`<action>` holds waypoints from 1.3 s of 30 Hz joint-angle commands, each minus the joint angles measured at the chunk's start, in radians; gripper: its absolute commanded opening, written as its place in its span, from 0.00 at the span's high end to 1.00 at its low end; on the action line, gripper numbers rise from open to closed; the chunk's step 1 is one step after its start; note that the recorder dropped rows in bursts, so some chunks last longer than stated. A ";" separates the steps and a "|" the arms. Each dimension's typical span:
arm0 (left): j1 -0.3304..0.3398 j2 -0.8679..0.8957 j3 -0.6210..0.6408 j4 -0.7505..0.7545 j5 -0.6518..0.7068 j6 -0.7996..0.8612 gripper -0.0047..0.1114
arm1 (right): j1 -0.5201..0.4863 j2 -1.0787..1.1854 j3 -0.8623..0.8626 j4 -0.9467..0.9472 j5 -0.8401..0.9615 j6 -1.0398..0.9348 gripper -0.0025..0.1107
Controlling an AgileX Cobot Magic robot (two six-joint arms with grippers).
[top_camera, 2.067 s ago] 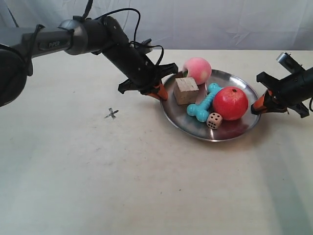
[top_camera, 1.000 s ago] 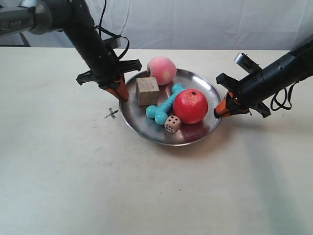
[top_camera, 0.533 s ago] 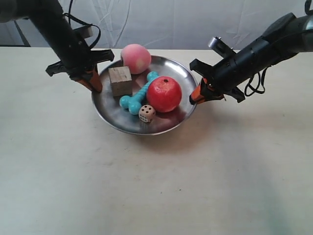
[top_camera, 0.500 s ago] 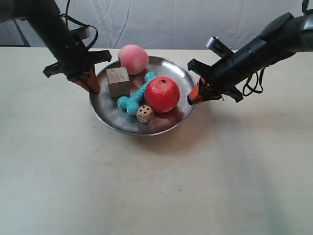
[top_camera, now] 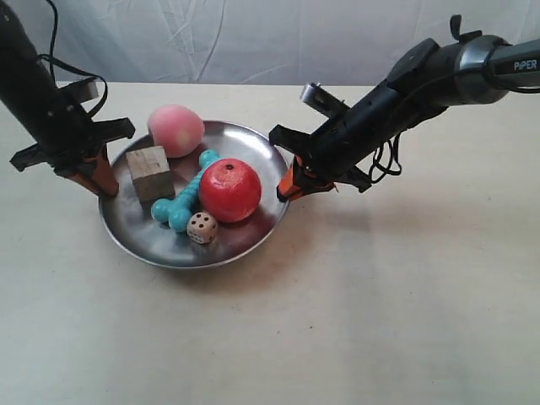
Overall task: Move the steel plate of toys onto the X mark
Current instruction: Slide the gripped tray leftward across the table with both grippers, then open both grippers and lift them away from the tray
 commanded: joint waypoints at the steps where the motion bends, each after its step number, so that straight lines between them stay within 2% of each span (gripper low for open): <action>1: 0.019 -0.017 0.049 -0.036 -0.081 0.016 0.96 | 0.048 0.011 -0.036 0.035 0.026 -0.031 0.99; 12: 0.021 -0.013 0.052 -0.028 -0.198 0.036 0.96 | 0.093 0.085 -0.129 0.031 -0.027 0.017 0.99; 24: 0.021 0.046 0.075 0.002 -0.201 0.036 0.96 | 0.097 0.121 -0.129 0.026 -0.030 0.039 0.99; 29: 0.021 0.046 0.075 0.059 -0.216 0.036 0.96 | 0.105 0.121 -0.129 0.019 -0.053 0.039 0.98; 33: 0.021 0.046 0.075 0.071 -0.220 0.036 0.91 | 0.115 0.121 -0.129 0.009 -0.072 0.033 0.84; 36: 0.021 0.046 0.075 0.068 -0.224 0.036 0.80 | 0.115 0.121 -0.129 0.009 -0.090 0.033 0.67; 39: 0.021 0.046 0.075 0.058 -0.224 0.036 0.68 | 0.115 0.121 -0.129 0.009 -0.097 0.033 0.57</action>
